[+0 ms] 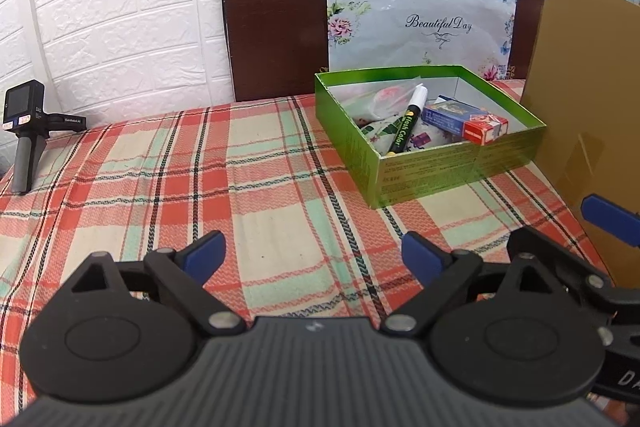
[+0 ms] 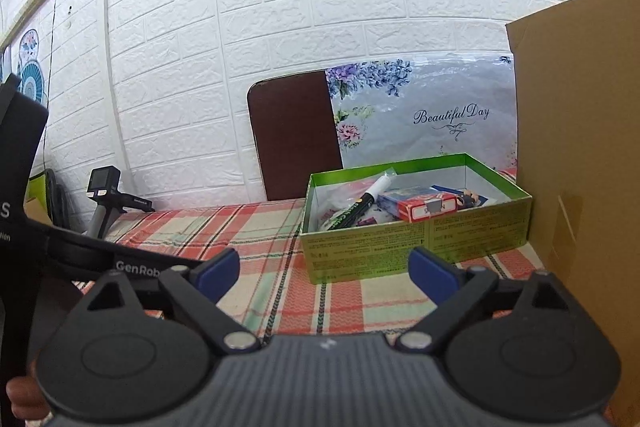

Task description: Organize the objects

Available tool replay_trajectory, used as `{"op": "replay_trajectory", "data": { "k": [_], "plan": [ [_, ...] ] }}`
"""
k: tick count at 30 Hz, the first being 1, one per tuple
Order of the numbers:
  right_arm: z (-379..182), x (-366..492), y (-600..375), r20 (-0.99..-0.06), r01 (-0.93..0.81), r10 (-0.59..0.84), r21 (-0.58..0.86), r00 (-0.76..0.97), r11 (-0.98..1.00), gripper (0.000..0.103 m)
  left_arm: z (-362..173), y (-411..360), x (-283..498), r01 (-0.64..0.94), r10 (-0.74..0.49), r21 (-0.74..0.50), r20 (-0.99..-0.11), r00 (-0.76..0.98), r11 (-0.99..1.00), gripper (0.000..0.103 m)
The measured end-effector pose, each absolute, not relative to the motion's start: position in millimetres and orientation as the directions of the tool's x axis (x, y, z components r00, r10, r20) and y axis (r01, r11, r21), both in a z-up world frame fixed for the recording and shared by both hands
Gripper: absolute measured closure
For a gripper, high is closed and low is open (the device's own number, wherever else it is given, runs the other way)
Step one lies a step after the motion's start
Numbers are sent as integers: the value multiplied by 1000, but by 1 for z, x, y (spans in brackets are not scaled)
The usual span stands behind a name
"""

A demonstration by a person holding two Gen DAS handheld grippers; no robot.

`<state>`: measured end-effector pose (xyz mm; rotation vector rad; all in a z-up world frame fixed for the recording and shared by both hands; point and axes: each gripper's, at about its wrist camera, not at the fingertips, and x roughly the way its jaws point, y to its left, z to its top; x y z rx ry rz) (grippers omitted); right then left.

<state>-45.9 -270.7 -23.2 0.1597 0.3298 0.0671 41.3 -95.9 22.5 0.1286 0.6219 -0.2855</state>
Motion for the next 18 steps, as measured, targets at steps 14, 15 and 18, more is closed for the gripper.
{"op": "replay_trajectory", "data": {
  "k": [14,15,18],
  "plan": [
    [-28,-52,-283,-338,11,72,236,939,972,3,20,-101,31,313,-231,33,-602,765,949,0],
    [-28,-53,-285,-335,19,65,242,940,970,3,20,-102,31,315,-231,35,-606,762,948,0],
    [-29,-52,-289,-342,39,54,259,938,965,2,19,-105,29,322,-230,39,-620,750,946,0]
  ]
}}
